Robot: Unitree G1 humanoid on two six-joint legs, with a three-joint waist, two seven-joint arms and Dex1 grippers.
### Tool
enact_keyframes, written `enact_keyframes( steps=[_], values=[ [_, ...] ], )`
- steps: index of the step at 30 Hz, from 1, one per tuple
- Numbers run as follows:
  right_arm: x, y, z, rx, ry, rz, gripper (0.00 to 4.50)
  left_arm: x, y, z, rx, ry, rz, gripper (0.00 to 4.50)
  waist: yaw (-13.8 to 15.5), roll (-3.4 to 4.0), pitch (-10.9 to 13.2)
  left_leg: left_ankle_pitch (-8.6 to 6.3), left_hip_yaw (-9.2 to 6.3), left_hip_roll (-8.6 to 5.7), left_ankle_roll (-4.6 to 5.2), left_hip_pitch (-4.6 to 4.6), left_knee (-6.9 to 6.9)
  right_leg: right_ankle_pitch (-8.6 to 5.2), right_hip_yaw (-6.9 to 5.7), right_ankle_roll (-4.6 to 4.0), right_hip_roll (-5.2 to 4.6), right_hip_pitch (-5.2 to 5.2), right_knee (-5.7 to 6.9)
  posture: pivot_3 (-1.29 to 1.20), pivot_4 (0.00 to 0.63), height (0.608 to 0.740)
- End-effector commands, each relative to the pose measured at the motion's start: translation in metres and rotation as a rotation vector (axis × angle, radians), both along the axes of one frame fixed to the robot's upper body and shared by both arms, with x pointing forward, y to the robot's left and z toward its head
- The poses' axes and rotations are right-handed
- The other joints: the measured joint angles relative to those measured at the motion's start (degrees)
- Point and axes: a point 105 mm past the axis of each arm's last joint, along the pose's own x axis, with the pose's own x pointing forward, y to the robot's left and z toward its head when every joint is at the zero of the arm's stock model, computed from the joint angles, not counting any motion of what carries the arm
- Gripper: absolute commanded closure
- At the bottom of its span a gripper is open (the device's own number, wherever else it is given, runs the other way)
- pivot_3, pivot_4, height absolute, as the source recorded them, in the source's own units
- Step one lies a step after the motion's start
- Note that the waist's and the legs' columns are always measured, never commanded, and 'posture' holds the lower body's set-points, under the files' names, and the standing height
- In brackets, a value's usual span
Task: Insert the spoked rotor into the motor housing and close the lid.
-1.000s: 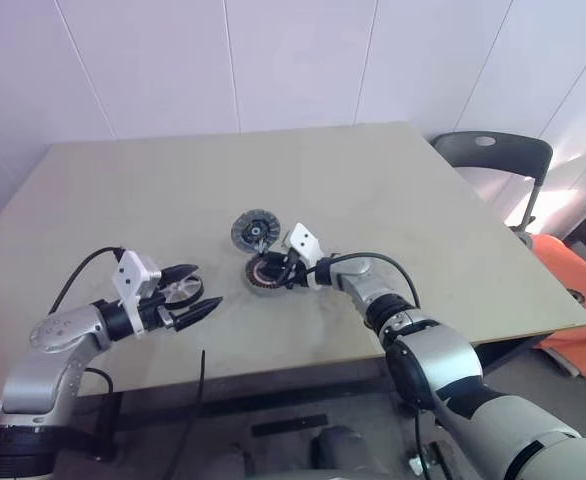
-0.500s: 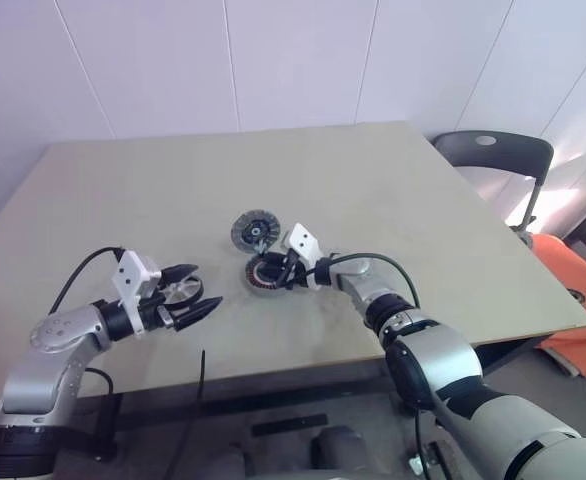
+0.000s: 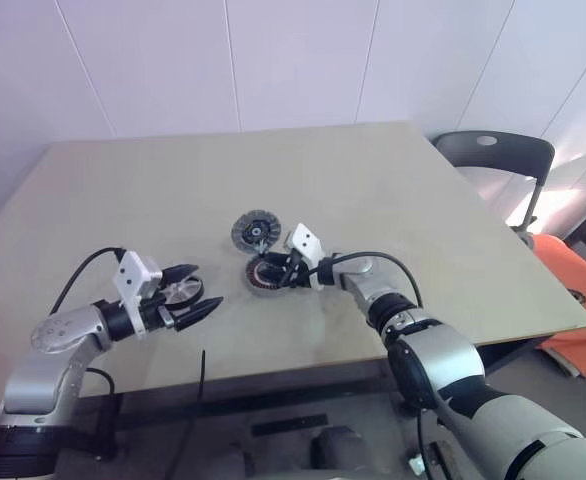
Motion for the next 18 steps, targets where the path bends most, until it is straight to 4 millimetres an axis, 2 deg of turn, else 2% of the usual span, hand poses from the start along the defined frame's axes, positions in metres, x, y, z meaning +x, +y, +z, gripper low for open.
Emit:
enact_keyframes(
  steps=[1, 7, 14, 18],
  values=[
    [0.002, -0.002, 0.004, 0.009, 0.001, 0.004, 2.87, 0.001, -0.002, 0.008, 0.001, -0.038, -0.014, 0.0, 0.0, 0.0, 0.0, 0.0, 0.0, 0.0, 0.0, 0.0, 0.0, 0.0, 0.0, 0.0, 0.0, 0.0, 0.0, 0.0, 0.0, 0.74],
    [0.007, -0.002, 0.018, 0.099, 0.041, -0.018, 2.87, 0.002, -0.002, 0.007, 0.001, -0.037, -0.013, 0.0, 0.0, 0.0, 0.0, 0.0, 0.0, 0.0, 0.0, -0.01, 0.0, 0.0, 0.0, 0.0, 0.0, 0.0, 0.0, 0.0, 0.0, 0.74],
    [0.014, -0.007, 0.023, 0.108, 0.015, -0.073, 2.87, 0.003, -0.003, 0.006, 0.0, -0.037, -0.015, 0.0, 0.0, 0.0, 0.0, 0.0, 0.0, 0.0, 0.0, -0.02, 0.0, 0.0, 0.0, 0.0, 0.0, -0.02, 0.0, 0.0, 0.0, 0.74],
    [0.018, -0.01, 0.023, 0.105, -0.001, -0.103, 3.78, 0.004, -0.004, 0.006, -0.001, -0.037, -0.016, 0.0, 0.0, 0.0, 0.0, 0.0, 0.0, 0.0, 0.0, -0.03, 0.0, 0.0, 0.0, 0.0, 0.0, -0.02, 0.0, 0.0, 0.0, 0.74]
  ],
)
